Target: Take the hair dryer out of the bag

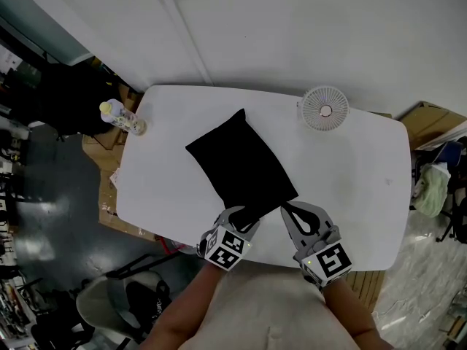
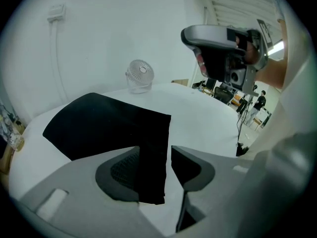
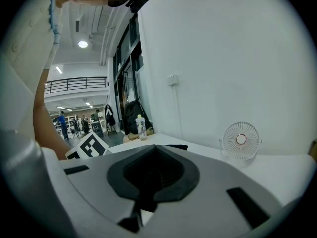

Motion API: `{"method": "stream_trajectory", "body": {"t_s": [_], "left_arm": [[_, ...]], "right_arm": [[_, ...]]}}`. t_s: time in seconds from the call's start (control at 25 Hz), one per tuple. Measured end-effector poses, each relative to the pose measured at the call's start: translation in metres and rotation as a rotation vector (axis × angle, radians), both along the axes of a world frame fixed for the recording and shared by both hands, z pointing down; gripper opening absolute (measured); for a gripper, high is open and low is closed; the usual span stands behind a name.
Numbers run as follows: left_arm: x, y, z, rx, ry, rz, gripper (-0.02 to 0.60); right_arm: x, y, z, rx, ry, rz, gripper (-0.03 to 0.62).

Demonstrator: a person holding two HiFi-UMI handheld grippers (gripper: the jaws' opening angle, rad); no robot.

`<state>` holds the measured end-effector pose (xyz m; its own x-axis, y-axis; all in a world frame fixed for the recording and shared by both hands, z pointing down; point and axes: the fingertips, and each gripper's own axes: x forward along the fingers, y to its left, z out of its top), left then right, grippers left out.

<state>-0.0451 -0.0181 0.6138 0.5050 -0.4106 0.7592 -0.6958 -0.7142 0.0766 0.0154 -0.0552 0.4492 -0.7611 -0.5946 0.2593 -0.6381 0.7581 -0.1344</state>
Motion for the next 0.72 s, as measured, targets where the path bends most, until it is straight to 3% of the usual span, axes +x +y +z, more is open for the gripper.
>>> {"method": "stream_trajectory", "body": {"t_s": [0.36, 0.48, 0.56, 0.72], "left_arm": [[-0.004, -0.008, 0.02, -0.062, -0.043, -0.011, 0.182], [-0.006, -0.01, 0.021, -0.073, -0.036, -0.021, 0.086], [-0.007, -0.012, 0.018, -0.084, -0.022, -0.032, 0.031], [-0.008, -0.027, -0.004, -0.077, 0.07, -0.098, 0.026]], "right_arm": [[0.005, -0.002, 0.008, -0.019, 0.007, 0.003, 0.017], [0.006, -0.003, 0.011, -0.025, 0.009, 0.007, 0.017], [0.008, -0.004, 0.012, -0.032, 0.005, 0.014, 0.017], [0.009, -0.004, 0.013, -0.048, -0.01, 0.024, 0.017]]}}
